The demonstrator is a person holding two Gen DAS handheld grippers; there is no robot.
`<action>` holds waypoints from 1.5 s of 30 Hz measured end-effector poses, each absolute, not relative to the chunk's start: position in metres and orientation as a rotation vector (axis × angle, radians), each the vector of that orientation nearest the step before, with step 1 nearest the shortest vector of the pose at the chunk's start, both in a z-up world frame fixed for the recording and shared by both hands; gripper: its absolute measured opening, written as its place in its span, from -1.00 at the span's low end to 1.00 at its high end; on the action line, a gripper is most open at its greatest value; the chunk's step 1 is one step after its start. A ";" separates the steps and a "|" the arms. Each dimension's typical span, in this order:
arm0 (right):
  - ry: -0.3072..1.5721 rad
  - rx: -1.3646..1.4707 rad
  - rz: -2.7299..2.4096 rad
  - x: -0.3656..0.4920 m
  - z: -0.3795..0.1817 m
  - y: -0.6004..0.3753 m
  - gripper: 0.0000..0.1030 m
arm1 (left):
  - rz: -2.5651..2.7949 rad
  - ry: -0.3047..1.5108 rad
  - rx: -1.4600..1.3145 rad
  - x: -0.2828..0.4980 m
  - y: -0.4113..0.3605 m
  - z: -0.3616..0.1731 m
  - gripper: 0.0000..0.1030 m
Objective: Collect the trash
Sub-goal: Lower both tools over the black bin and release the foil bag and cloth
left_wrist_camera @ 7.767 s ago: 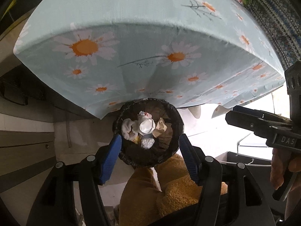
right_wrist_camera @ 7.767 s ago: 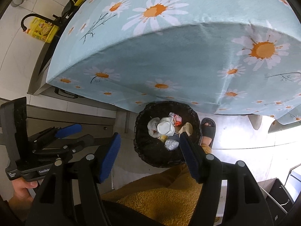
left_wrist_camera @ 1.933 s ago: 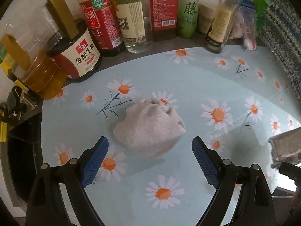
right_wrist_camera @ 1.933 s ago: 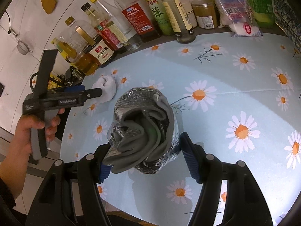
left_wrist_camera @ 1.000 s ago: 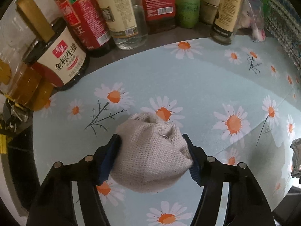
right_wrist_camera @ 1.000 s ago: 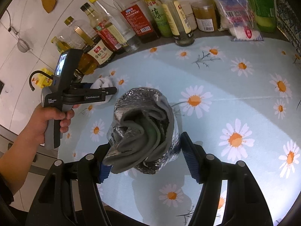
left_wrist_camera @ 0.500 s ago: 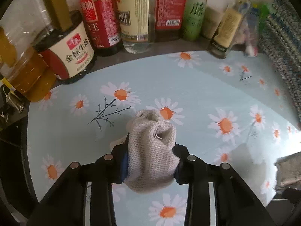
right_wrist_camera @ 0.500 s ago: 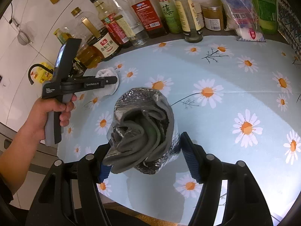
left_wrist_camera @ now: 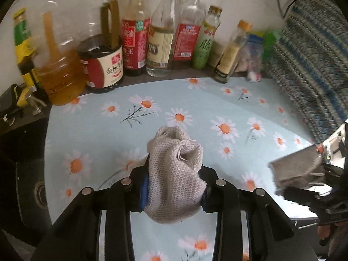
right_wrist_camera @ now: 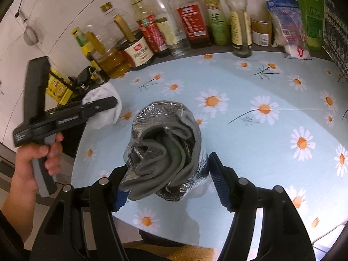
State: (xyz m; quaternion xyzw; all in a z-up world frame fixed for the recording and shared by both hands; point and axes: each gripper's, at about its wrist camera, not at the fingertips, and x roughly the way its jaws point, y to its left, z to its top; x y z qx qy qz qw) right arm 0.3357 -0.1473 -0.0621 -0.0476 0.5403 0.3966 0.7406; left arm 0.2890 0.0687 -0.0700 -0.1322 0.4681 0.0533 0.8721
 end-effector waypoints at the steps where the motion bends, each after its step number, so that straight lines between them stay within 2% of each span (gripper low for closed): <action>1: 1.180 -0.116 0.872 0.329 -0.060 -0.144 0.27 | 0.103 0.966 -0.283 0.279 0.070 -0.066 -0.36; 22: 1.166 -0.126 0.862 0.211 -0.052 -0.115 0.28 | 0.000 0.866 -0.230 0.140 0.052 -0.023 -0.36; 37: 1.196 -0.132 0.850 0.158 -0.068 -0.119 0.28 | -0.058 0.910 -0.256 0.083 0.035 -0.039 -0.36; 45: 1.265 -0.131 0.825 0.135 -0.092 -0.132 0.28 | -0.087 0.968 -0.303 0.062 0.024 -0.067 -0.35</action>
